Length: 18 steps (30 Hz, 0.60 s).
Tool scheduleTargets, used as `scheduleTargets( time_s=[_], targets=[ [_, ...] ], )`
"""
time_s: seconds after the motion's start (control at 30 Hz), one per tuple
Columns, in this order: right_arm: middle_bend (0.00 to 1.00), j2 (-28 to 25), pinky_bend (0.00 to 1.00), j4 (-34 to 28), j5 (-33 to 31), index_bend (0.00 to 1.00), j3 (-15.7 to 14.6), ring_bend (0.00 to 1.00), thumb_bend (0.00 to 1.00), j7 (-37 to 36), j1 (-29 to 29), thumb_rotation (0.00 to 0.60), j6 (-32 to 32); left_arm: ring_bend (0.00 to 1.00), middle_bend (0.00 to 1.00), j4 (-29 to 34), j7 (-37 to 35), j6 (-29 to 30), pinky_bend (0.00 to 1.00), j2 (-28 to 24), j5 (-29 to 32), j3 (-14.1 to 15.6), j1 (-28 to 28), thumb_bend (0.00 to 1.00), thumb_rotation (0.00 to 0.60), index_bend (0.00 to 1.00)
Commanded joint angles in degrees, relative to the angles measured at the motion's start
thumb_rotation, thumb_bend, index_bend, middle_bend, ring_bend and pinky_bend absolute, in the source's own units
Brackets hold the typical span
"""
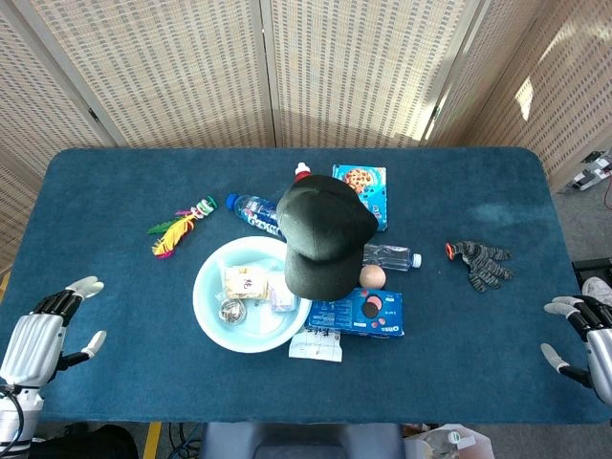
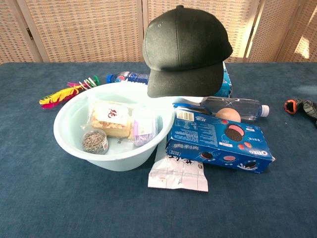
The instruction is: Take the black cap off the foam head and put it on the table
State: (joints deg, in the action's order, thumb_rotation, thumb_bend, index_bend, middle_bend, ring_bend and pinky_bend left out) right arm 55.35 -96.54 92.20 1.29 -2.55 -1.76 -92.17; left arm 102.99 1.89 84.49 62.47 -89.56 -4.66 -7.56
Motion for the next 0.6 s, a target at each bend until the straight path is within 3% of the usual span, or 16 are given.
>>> scheduleTargets(
  time_s=[0.03,0.2,0.4,0.6],
  targets=[
    [0.31,-0.07,0.3,-0.13,-0.1,0.35,-0.09,0.22,0.24,0.0,-0.01,0.6,0.18,0.32,0.27,-2.41,-2.41,-2.48,0.41,0.76,-3.5,-0.25,-3.19,0.25,0.6,0.29],
    [0.31,-0.1,0.3,-0.23,-0.33,0.35,-0.21,0.22,0.24,0.07,-0.17,0.6,0.29,0.43,0.38,-6.11,-6.44,-6.36,0.55,3.42,-7.16,-0.86,-8.43,0.25,0.6,0.36],
    [0.31,-0.32,0.3,-0.4,-0.72,0.35,-0.43,0.22,0.24,0.24,-0.78,0.6,-0.12,0.65,0.63,-12.25,-11.24,-9.23,0.86,8.59,-12.13,-1.66,-15.3,0.25,0.6,0.4],
    [0.31,-0.45,0.3,-0.59,-0.95,0.34,-0.53,0.22,0.24,0.43,-1.27,0.6,-0.54,0.81,0.8,-17.86,-14.2,-10.67,1.0,13.58,-15.96,-2.09,-21.5,0.25,0.6,0.41]
  ],
)
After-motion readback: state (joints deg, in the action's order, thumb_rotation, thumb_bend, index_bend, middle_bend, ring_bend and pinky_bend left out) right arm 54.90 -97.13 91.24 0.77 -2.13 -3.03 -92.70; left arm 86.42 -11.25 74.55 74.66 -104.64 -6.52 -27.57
